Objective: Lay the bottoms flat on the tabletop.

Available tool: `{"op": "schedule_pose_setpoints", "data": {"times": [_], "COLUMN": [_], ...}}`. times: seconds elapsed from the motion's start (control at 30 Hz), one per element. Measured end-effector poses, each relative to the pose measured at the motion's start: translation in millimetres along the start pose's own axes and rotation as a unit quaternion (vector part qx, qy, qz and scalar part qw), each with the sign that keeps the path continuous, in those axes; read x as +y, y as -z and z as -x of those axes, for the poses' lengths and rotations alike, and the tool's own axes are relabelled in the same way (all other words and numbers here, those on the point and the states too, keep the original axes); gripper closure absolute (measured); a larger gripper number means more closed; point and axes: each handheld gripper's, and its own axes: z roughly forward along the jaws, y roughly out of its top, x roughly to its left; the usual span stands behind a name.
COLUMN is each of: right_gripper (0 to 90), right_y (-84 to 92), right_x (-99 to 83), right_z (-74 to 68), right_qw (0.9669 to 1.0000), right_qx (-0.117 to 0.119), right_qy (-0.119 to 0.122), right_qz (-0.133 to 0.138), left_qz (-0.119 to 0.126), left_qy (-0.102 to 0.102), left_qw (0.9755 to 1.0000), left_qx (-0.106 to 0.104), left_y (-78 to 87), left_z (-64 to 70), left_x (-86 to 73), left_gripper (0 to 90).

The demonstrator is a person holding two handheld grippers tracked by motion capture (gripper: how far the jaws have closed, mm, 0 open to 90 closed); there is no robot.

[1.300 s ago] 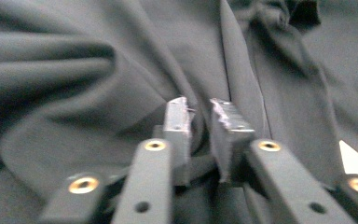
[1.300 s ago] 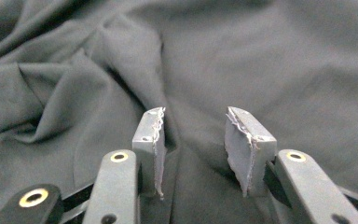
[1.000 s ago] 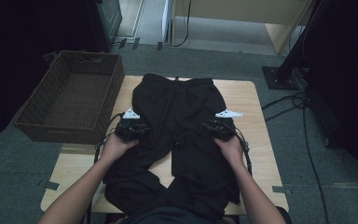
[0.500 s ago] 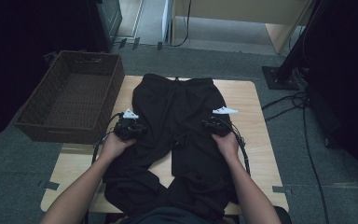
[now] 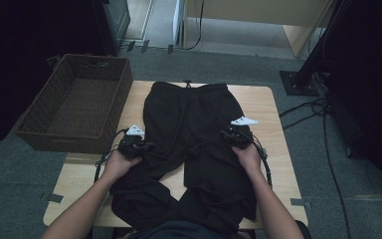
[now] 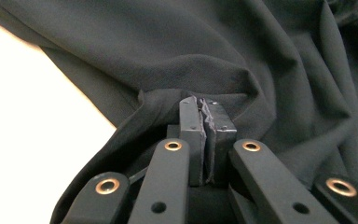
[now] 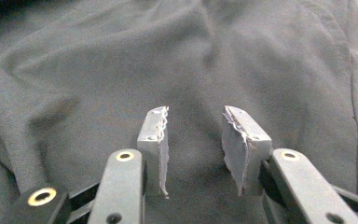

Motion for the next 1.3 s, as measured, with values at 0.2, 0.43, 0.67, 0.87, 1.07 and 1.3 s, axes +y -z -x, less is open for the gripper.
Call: {"op": "schedule_pose_setpoints", "data": {"times": [0.2,0.43,0.67,0.87,1.07,1.3], "right_gripper": [61.3,62.5,61.8,57.2,55.7,54.6], "right_y": [3.3,8.5,12.2,11.1,6.0,-0.7], "right_x": [-2.7,-7.2,-10.4,-8.6,0.4,15.3], "right_z": [2.5,1.6,-2.0,-2.9,-10.1,-23.4], "right_qw": [1.0000,1.0000,1.0000,1.0000,0.9996,0.9987], "right_qx": [0.000,0.006,0.003,0.000,0.025,0.049], "right_qy": [-0.004,0.000,0.003,-0.001,-0.008,-0.002], "right_qz": [0.000,0.001,0.000,-0.002,-0.012,-0.010], "left_qz": [-0.010,-0.017,0.001,0.010,0.028,0.033], "left_qy": [-0.013,-0.008,0.001,0.009,0.010,0.038], "left_qw": [0.9997,0.9994,0.9998,0.9999,0.9995,0.9987], "left_qx": [-0.016,-0.029,-0.021,-0.003,0.009,0.004], "left_y": [4.2,10.0,16.1,22.1,28.1,22.4], "left_z": [16.0,22.8,18.9,14.4,11.4,-1.0], "left_x": [-6.8,-14.4,-10.5,-8.2,-4.9,2.2], "left_gripper": [87.2,87.0,71.6,54.0,45.8,44.9]}}
